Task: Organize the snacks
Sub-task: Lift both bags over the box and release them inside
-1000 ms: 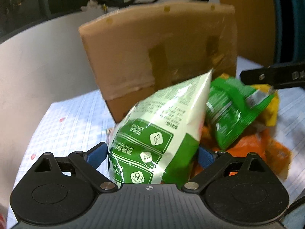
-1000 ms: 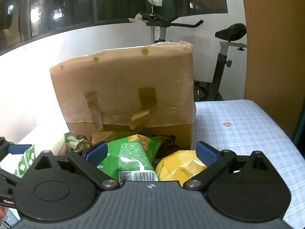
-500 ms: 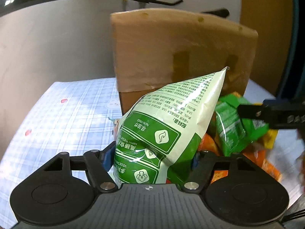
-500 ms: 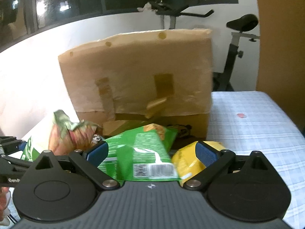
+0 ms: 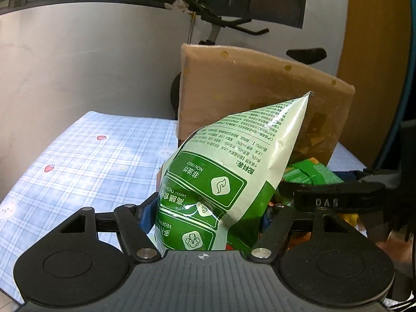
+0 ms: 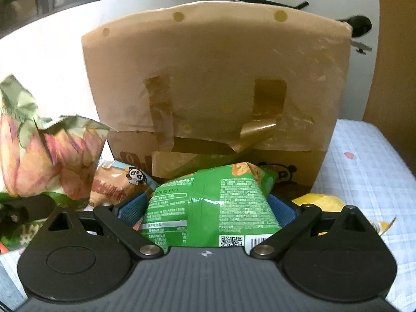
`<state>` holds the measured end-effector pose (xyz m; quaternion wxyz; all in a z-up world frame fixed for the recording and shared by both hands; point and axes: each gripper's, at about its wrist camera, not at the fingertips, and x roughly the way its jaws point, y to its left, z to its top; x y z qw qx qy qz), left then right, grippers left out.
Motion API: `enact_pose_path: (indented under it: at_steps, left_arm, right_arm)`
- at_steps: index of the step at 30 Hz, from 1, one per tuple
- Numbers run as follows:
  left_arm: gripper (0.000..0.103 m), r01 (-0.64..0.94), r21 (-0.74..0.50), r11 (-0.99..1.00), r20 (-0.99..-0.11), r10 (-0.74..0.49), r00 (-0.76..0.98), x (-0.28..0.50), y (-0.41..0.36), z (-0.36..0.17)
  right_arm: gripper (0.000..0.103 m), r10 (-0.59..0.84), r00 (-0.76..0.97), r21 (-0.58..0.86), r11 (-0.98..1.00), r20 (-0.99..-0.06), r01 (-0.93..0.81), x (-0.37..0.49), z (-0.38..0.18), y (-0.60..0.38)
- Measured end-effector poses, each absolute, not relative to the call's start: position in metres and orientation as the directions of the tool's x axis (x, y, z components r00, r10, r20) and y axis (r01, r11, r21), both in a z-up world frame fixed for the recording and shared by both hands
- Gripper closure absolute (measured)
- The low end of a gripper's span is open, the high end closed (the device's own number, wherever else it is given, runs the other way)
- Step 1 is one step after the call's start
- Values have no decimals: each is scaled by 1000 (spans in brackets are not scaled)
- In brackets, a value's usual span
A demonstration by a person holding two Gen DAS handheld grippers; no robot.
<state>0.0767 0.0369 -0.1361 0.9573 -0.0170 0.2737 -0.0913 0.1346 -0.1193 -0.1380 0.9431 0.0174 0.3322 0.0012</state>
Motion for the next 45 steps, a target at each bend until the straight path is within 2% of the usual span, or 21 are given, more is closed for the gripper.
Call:
enact_pose_path:
  at_steps: [4, 7, 11, 25, 31, 38, 45]
  left_arm:
    - [30, 163, -95, 982, -498, -189, 846, 66, 35, -133]
    - [30, 155, -114, 981, -493, -192, 848, 59, 39, -131]
    - [30, 152, -136, 979, -495, -200, 845, 54, 39, -129]
    - [30, 153, -155, 976, -435, -206, 876, 32, 46, -111]
    - [30, 214, -123, 969, -359, -245, 901, 30, 47, -86]
    - [30, 292, -160, 943, -252, -326, 911, 47, 47, -35]
    - [29, 366, -189, 911, -179, -399, 899, 97, 30, 5]
  right_arm:
    - [16, 18, 795, 9, 1000, -606, -16, 119, -135, -115]
    - [18, 25, 808, 51, 999, -588, 6, 106, -132, -119]
    - [18, 47, 833, 128, 991, -551, 29, 90, -125, -132]
    - [18, 60, 878, 146, 989, -476, 11, 56, -96, -131]
    - [18, 61, 932, 108, 994, -356, -24, 37, -66, -133]
    - [18, 65, 971, 102, 994, -230, -42, 45, -12, -147]
    - [18, 75, 982, 96, 994, -174, -59, 84, 27, -170]
